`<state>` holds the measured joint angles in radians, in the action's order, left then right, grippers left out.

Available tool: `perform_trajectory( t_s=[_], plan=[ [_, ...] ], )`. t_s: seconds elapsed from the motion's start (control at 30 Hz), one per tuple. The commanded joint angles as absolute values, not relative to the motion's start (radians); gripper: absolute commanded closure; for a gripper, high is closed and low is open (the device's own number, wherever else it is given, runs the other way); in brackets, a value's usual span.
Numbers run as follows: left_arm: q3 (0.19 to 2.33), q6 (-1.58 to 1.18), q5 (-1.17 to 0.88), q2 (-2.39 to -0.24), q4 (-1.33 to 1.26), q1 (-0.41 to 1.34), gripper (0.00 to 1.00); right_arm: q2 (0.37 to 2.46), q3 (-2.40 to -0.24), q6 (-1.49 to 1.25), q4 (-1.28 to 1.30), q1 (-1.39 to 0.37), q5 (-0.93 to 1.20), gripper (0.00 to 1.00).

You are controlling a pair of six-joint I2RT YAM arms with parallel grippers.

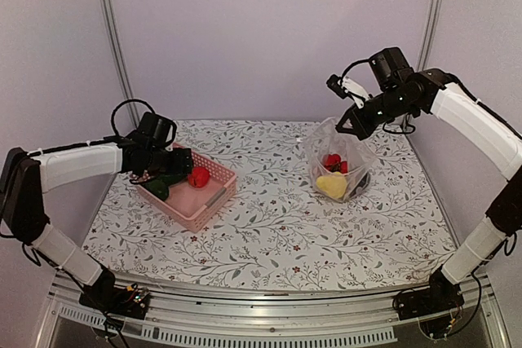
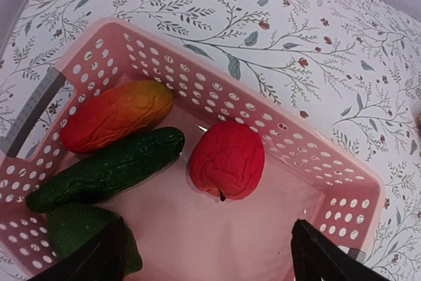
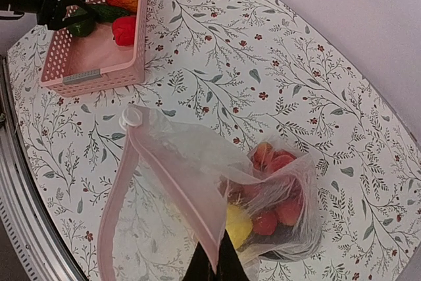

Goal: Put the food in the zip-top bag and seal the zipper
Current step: Pick up the fake fruit from the bin.

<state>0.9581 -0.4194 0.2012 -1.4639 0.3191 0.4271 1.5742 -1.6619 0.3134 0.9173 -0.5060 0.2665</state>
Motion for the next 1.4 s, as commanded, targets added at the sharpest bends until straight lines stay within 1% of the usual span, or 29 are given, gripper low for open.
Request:
perform_trajectory(
  t_s=[0.0, 0.17, 0.37, 0.6, 0.87, 1.03, 1.2, 1.37],
  plan=[
    [1.048, -0.414, 0.107, -1.573, 0.293, 0.410, 0.12, 1.536, -1.639, 0.321, 0.910, -0.512, 0.283, 1.00],
    [1.148, -0.388, 0.083, -1.738, 0.301, 0.401, 0.10, 1.524, -1.629, 0.321, 0.911, -0.512, 0.291, 1.00],
    [1.230, -0.351, 0.103, -1.882, 0.332, 0.400, 0.11, 1.501, -1.610, 0.319, 0.910, -0.512, 0.299, 1.00],
    [1.225, -0.351, 0.104, -1.922, 0.332, 0.403, 0.21, 1.478, -1.584, 0.320, 0.901, -0.512, 0.301, 1.00],
    [1.170, -0.352, 0.110, -1.854, 0.323, 0.416, 0.36, 1.486, -1.576, 0.321, 0.892, -0.513, 0.311, 1.00],
    [1.160, -0.356, 0.116, -1.777, 0.378, 0.427, 0.45, 1.491, -1.579, 0.321, 0.893, -0.512, 0.311, 1.00],
    [1.162, -0.362, 0.169, -1.643, 0.461, 0.499, 0.47, 1.485, -1.574, 0.322, 0.895, -0.512, 0.307, 1.00],
    [1.210, -0.349, 0.180, -1.507, 0.448, 0.649, 0.48, 1.487, -1.571, 0.324, 0.897, -0.512, 0.309, 1.00]
  ],
)
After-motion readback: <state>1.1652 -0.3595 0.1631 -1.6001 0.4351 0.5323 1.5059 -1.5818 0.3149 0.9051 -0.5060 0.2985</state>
